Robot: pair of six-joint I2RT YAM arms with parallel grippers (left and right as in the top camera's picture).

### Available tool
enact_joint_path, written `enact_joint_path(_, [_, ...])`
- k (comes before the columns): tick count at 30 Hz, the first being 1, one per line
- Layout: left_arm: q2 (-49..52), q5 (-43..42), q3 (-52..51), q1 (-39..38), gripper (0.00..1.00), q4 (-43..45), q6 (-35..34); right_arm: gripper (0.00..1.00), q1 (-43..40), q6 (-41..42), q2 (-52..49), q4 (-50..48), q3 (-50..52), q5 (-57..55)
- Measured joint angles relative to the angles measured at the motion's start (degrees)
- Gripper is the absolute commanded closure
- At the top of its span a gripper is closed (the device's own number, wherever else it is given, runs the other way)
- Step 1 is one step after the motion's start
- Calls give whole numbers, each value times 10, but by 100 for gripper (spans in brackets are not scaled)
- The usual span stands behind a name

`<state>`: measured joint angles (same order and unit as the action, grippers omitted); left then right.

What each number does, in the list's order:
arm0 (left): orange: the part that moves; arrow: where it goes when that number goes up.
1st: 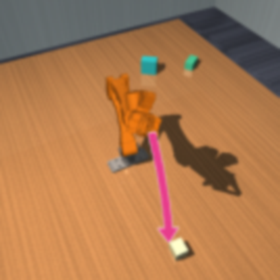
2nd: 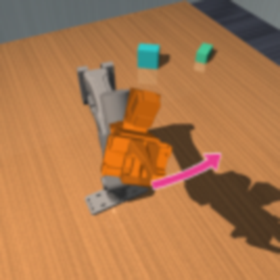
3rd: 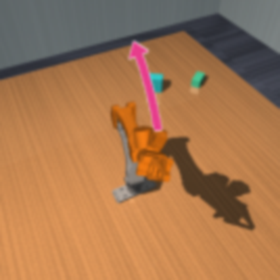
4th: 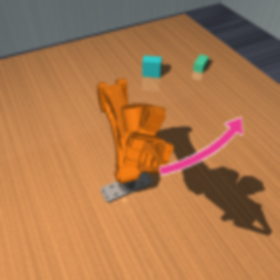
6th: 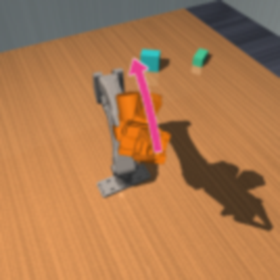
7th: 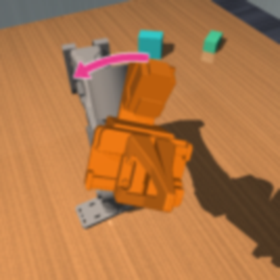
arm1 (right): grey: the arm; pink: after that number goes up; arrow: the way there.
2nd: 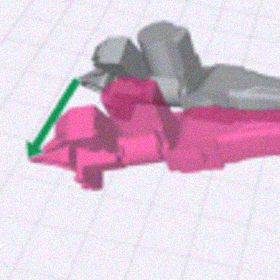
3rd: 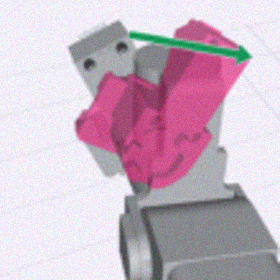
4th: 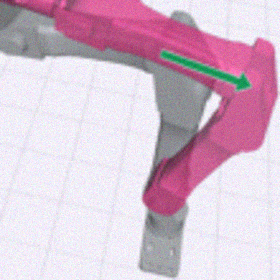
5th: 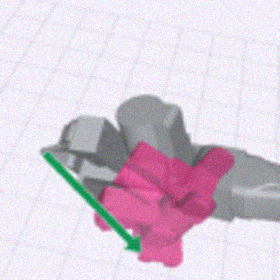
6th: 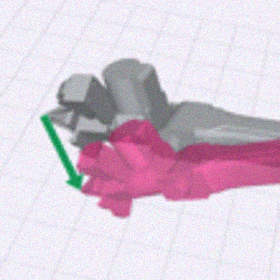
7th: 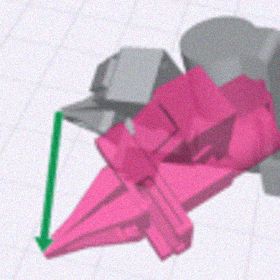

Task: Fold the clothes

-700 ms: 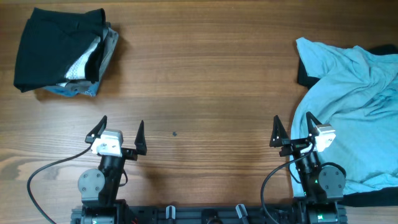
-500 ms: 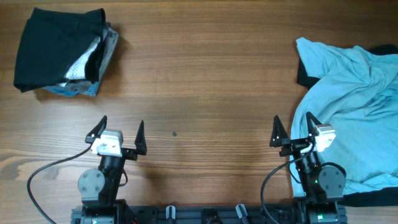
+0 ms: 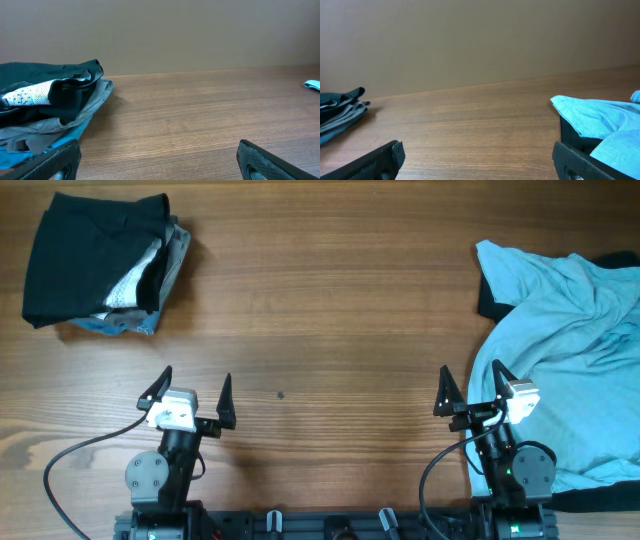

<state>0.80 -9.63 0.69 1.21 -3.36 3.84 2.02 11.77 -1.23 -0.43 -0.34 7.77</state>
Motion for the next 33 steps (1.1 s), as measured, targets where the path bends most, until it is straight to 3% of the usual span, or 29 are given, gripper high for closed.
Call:
enact_joint_path(19, [0, 0, 0, 0, 0, 1, 0, 0, 0, 0, 0, 0, 0, 0])
enact_joint_path(22, [0, -24, 0, 0, 0, 34, 0, 0, 0, 0, 0, 6, -4, 5])
enact_joint_path(25, [1, -27, 28, 0, 0, 33, -34, 0, 0, 0, -15, 50, -74, 11])
enact_joint_path(27, [23, -9, 92, 0, 0, -30, -70, 0, 0, 0, -60, 105, -164, 12])
enact_joint_path(31, [152, 20, 249, 0, 0, -115, -100, 0, -1, -2, -217, 265, -342, 16])
enact_joint_path(33, [254, 26, 346, 0, 0, -181, -106, 0, -1, -18, -345, 352, -452, 27])
